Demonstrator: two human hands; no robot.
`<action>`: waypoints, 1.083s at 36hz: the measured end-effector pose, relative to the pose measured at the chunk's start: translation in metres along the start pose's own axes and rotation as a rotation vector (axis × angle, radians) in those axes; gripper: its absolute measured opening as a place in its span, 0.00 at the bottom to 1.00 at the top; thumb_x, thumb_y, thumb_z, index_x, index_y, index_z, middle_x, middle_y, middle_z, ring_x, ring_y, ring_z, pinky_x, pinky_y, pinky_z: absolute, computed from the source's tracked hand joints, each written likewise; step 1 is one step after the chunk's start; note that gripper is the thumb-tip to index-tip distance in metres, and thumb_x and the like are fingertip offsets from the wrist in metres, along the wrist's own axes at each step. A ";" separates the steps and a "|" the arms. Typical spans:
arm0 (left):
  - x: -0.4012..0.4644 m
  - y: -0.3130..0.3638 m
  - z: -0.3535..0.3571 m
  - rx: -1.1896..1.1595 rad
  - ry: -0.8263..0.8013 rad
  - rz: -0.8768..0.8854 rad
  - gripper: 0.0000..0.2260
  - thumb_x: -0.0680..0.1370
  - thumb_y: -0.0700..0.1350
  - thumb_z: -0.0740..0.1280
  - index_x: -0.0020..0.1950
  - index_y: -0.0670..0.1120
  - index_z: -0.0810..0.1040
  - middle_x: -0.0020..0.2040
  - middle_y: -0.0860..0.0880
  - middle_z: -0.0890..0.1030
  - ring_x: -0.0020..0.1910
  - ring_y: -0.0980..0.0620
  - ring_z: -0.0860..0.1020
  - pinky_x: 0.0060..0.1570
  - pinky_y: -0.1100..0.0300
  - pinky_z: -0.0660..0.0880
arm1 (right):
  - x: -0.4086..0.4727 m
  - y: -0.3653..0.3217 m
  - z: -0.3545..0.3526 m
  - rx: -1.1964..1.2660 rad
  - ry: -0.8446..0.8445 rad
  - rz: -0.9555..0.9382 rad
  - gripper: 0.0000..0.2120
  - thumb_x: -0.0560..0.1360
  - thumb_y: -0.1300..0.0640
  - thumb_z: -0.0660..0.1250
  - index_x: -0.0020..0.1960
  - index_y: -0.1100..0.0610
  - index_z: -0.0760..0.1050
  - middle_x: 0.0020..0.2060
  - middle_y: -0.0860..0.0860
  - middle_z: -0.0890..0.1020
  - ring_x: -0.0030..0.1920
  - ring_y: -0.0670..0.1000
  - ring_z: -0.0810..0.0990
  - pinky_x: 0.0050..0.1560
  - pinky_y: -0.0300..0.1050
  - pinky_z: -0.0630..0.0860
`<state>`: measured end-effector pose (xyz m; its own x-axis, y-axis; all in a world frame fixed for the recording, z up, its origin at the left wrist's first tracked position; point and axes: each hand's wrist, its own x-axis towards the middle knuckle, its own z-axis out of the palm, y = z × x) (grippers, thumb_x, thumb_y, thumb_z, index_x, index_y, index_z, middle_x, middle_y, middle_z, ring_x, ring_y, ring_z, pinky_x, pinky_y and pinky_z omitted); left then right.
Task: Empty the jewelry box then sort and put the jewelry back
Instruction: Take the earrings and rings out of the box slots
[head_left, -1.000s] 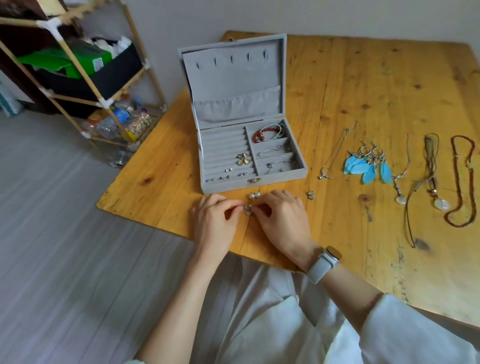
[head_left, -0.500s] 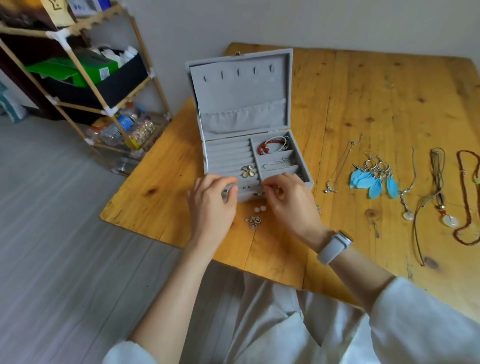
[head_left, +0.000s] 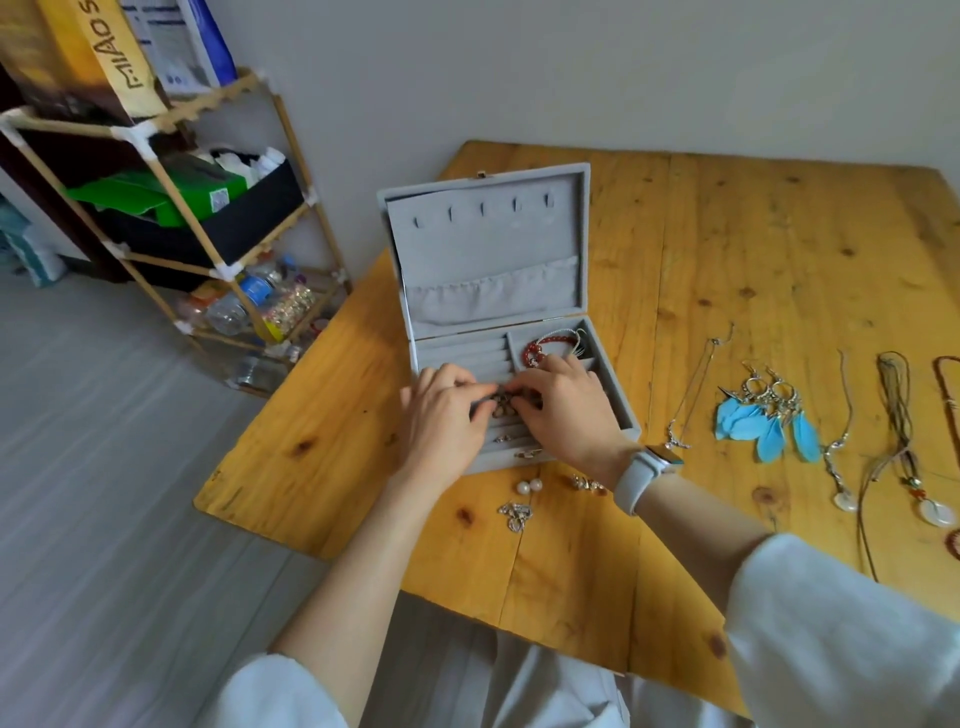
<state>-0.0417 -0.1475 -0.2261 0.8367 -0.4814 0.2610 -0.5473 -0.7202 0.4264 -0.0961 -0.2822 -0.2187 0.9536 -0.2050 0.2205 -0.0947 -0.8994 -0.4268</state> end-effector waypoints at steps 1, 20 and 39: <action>0.000 0.000 0.000 -0.005 0.005 0.000 0.11 0.76 0.46 0.67 0.58 0.52 0.80 0.52 0.50 0.76 0.55 0.48 0.69 0.48 0.57 0.57 | 0.001 0.000 0.000 0.009 0.002 0.006 0.11 0.76 0.54 0.62 0.56 0.53 0.77 0.49 0.53 0.76 0.54 0.55 0.70 0.51 0.48 0.65; -0.021 0.009 -0.026 -0.318 0.150 -0.078 0.04 0.70 0.42 0.73 0.41 0.50 0.81 0.41 0.58 0.72 0.45 0.52 0.73 0.52 0.45 0.70 | -0.020 0.008 -0.040 0.331 0.037 0.023 0.03 0.74 0.58 0.65 0.43 0.54 0.77 0.41 0.49 0.75 0.45 0.49 0.70 0.46 0.42 0.66; -0.102 0.043 -0.018 -0.146 -0.263 0.106 0.02 0.73 0.49 0.70 0.43 0.55 0.83 0.38 0.59 0.70 0.48 0.58 0.68 0.47 0.59 0.56 | -0.108 0.026 -0.060 0.074 -0.482 -0.165 0.04 0.74 0.56 0.66 0.47 0.52 0.79 0.39 0.42 0.73 0.42 0.41 0.69 0.46 0.31 0.64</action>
<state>-0.1505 -0.1205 -0.2193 0.7316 -0.6763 0.0864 -0.6073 -0.5888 0.5333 -0.2192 -0.3064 -0.2007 0.9792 0.1543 -0.1318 0.0720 -0.8714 -0.4853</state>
